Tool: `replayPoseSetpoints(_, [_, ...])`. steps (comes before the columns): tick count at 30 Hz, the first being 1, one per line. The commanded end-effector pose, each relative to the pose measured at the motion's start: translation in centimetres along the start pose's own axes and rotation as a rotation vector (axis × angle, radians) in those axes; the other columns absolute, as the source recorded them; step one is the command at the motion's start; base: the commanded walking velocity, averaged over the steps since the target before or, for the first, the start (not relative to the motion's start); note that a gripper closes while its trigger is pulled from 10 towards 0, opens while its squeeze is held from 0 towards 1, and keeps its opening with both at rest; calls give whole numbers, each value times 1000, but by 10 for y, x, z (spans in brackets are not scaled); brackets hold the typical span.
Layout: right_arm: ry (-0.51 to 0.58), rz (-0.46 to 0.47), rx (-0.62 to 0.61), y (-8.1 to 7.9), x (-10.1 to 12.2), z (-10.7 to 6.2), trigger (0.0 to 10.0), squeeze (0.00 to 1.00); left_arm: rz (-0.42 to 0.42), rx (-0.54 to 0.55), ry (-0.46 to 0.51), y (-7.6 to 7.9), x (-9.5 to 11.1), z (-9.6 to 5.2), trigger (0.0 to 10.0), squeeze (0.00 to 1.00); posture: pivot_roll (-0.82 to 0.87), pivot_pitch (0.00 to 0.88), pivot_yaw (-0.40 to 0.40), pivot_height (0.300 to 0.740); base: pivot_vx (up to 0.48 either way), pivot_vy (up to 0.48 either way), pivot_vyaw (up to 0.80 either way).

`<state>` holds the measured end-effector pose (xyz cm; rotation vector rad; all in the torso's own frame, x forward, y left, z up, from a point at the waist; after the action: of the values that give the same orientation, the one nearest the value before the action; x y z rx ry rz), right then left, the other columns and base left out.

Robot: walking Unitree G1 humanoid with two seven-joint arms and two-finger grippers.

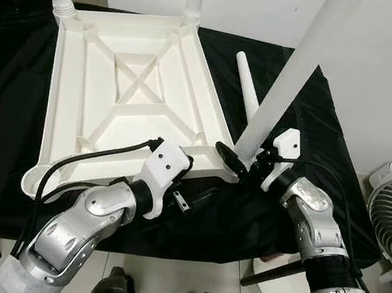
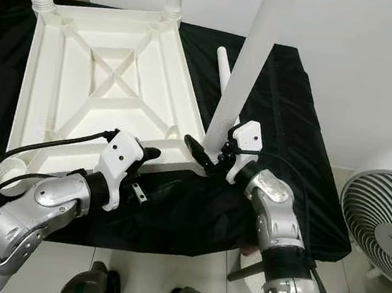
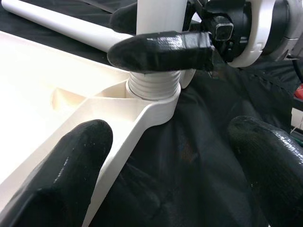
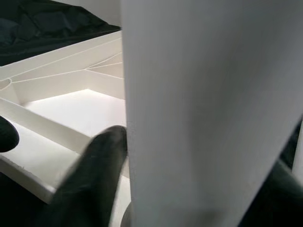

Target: Building children table

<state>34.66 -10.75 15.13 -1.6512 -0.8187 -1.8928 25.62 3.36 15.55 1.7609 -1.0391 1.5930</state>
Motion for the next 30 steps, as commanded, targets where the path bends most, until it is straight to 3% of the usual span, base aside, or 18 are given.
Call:
replayPoseSetpoints(1, [-7, 11, -6, 3, -2, -3, 4196, 0, 8, -18, -5, 2, -2, 1, 10000, 0, -3, 64, -19, 740, 0, 0, 0])
replayPoseSetpoints(2, [-6, 14, -7, 3, -3, -2, 980, 0, 8, -19, -4, 2, -1, 1, 10000, 0, -2, 64, -21, 740, 0, 0, 0])
replayPoseSetpoints(3, [-8, 20, 2, 2, -4, -2, 0, 0, 12, -20, -4, 2, -1, 1, 10000, 0, -1, 64, -21, 740, 0, 0, 0])
replayPoseSetpoints(13, [-6, 26, -29, 6, -4, -2, 0, 0, 24, -22, 4, 2, 1, 3, 10000, 0, -2, 59, -24, 740, 0, 0, 0])
replayPoseSetpoints(14, [-9, 37, -69, 9, -5, -1, 10000, 0, 24, -25, 7, 2, 2, 3, 10000, 0, -2, 58, -25, 740, 0, 0, 0])
replayPoseSetpoints(19, [-16, 55, -149, 14, -7, 1, 10000, 0, 25, -29, 11, 3, 3, 3, 10000, 0, -2, 57, -27, 740, 0, 0, 0])
replayPoseSetpoints(25, [-17, 103, -341, 13, -10, 5, 10000, 0, 29, -30, 17, 3, 4, 3, 10000, 0, 3, 51, -28, 740, 0, 0, 0])
replayPoseSetpoints(28, [-16, 114, -365, 12, -9, 5, 10000, 0, 29, -31, 18, 4, 4, 3, 10000, 0, 3, 51, -28, 740, 0, 0, 0])
replayPoseSetpoints(30, [-31, 137, -495, 13, -12, 4, 10000, 0, 28, -35, 24, 5, 6, 4, 10000, 0, 4, 41, -30, 740, 0, 0, 0])
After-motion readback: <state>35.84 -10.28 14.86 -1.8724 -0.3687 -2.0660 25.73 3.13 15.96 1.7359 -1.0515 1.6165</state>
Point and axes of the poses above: a point about 5 cm out from each wrist's last joint towards the gripper, its own z axis pointing out of the wrist towards the gripper, its own x axis along the axis of the wrist's last joint, y = z × x, the point moved 5 cm from there along z, pointing out of the wrist towards the gripper, and after that the axes turned 2 degrees about z, right-handed, at the moved point
